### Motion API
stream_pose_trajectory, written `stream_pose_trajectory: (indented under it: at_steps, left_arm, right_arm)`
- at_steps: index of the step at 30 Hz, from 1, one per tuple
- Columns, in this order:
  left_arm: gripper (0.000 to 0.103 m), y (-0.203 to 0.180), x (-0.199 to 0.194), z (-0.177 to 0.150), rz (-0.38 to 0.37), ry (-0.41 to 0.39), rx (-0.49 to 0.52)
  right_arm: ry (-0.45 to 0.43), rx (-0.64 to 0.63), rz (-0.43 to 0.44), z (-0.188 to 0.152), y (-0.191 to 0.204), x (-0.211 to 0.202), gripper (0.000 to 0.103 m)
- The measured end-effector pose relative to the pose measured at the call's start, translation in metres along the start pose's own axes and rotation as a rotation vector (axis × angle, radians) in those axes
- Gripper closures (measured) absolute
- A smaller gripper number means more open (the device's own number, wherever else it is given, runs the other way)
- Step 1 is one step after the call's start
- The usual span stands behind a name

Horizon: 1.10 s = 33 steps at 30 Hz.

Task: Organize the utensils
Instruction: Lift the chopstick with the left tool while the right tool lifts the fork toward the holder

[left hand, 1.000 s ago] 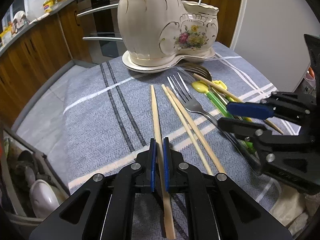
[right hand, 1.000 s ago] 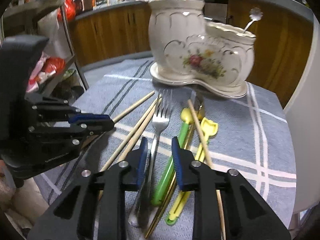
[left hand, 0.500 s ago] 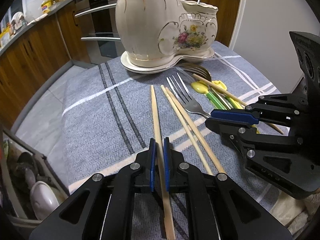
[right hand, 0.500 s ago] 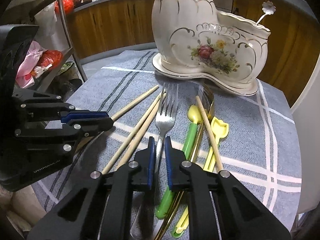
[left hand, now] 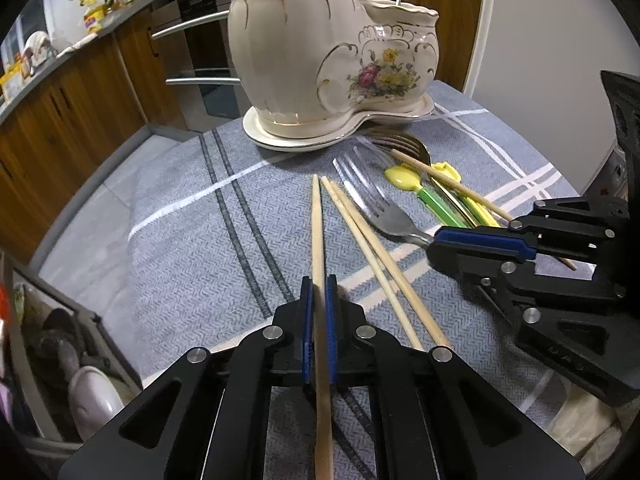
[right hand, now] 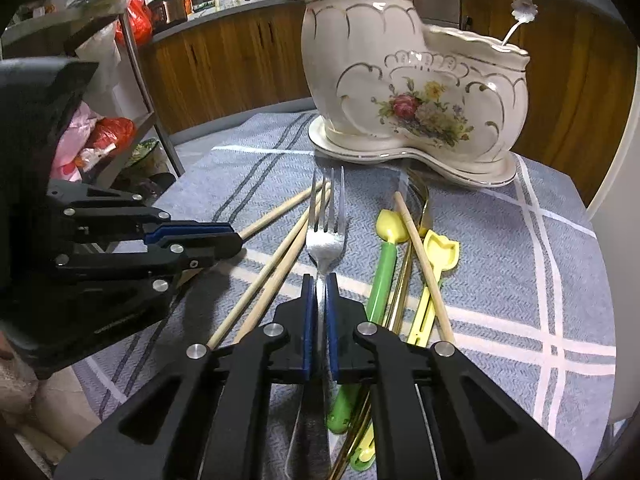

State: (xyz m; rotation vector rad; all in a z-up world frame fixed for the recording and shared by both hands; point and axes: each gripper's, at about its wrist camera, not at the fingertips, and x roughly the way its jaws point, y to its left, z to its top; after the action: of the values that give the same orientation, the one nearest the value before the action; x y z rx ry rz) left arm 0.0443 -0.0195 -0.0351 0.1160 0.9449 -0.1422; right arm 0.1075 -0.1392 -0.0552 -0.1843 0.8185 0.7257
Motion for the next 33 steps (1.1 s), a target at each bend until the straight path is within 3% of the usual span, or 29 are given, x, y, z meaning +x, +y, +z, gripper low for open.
stream_pose_trajectory:
  at_steps: [6, 12, 21, 27, 33]
  left_arm:
    - [0.096, 0.005, -0.003, -0.001, -0.002, -0.014, -0.016]
    - [0.096, 0.009, -0.018, 0.0, -0.016, -0.087, -0.029]
    - [0.096, 0.017, -0.053, 0.004, -0.07, -0.309, -0.069]
    - [0.096, 0.021, -0.066, 0.007, -0.09, -0.414, -0.09]
    - [0.096, 0.029, -0.084, 0.018, -0.12, -0.536, -0.11]
  right_arm:
    - [-0.058, 0.012, 0.003, 0.0, -0.008, -0.018, 0.097]
    - [-0.153, 0.009, 0.003, 0.001, -0.011, -0.041, 0.097]
    - [-0.333, -0.042, -0.048, 0.0, -0.005, -0.07, 0.097]
    - [-0.461, -0.042, -0.075, 0.002, -0.003, -0.088, 0.097]
    - [-0.565, -0.025, -0.12, 0.019, -0.01, -0.105, 0.097]
